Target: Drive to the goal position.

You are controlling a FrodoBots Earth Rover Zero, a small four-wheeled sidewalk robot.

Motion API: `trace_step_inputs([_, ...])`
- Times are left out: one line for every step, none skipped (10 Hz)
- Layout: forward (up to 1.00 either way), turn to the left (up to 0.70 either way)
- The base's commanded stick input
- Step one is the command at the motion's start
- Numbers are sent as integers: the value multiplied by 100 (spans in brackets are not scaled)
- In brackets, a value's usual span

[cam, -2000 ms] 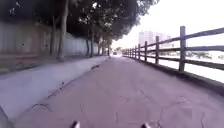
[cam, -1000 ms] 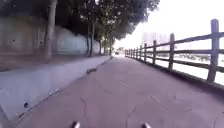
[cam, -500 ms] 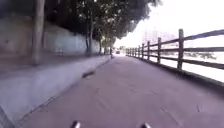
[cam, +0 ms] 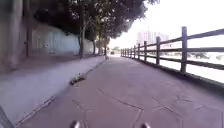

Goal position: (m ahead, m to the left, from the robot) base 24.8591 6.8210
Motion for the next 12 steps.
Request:
trace_step_inputs([100,0])
trace_step_inputs([100,0])
trace_step_inputs([100,0])
trace_step_inputs([100,0])
trace_step_inputs([100,0])
trace_step_inputs([100,0])
trace_step_inputs([100,0])
trace_step_inputs([100,0])
trace_step_inputs([100,-40])
trace_step_inputs([100,-20])
trace_step_inputs([100,0])
trace_step_inputs([100,0])
